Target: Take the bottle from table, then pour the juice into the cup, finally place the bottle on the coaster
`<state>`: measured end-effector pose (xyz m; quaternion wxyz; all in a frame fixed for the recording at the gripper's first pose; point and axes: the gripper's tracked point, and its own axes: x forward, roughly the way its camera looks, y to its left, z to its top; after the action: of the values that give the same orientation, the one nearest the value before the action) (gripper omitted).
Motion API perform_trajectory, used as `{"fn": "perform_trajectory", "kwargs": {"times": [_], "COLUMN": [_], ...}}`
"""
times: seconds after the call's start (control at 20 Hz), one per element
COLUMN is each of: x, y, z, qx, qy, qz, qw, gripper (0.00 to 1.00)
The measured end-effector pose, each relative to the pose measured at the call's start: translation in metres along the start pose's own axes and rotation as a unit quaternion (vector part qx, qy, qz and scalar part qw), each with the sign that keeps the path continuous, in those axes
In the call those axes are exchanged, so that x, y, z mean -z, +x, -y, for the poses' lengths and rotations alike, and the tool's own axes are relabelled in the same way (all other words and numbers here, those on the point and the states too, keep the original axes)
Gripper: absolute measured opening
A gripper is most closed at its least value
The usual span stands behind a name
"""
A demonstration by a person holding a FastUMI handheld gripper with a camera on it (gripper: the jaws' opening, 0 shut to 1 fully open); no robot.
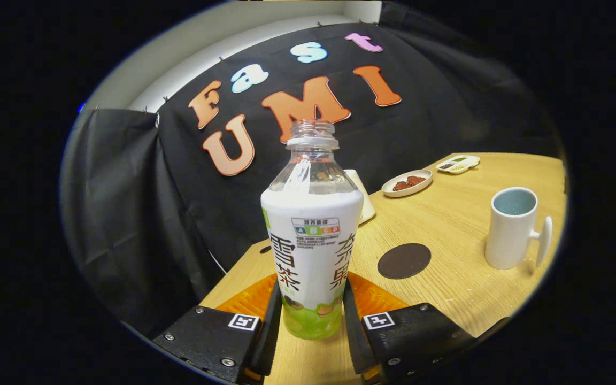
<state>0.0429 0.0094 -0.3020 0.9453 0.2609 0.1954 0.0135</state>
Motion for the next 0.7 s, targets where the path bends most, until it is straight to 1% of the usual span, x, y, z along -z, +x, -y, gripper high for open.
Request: {"fn": "perform_trajectory", "kwargs": {"times": [0.2, 0.4, 0.55, 0.65, 0.7], "x": [-0.013, -0.018, -0.03, -0.034, -0.033], "y": [0.002, 0.001, 0.002, 0.005, 0.0], "z": [0.013, 0.014, 0.016, 0.018, 0.02], "qx": [-0.006, -0.032, -0.043, -0.051, -0.054], "qy": [0.088, 0.171, 0.226, 0.267, 0.286], "qz": [0.006, 0.002, 0.009, 0.012, 0.013], "qw": [0.996, 0.985, 0.973, 0.962, 0.957], "gripper": [0.56, 0.56, 0.56, 0.56, 0.56]}}
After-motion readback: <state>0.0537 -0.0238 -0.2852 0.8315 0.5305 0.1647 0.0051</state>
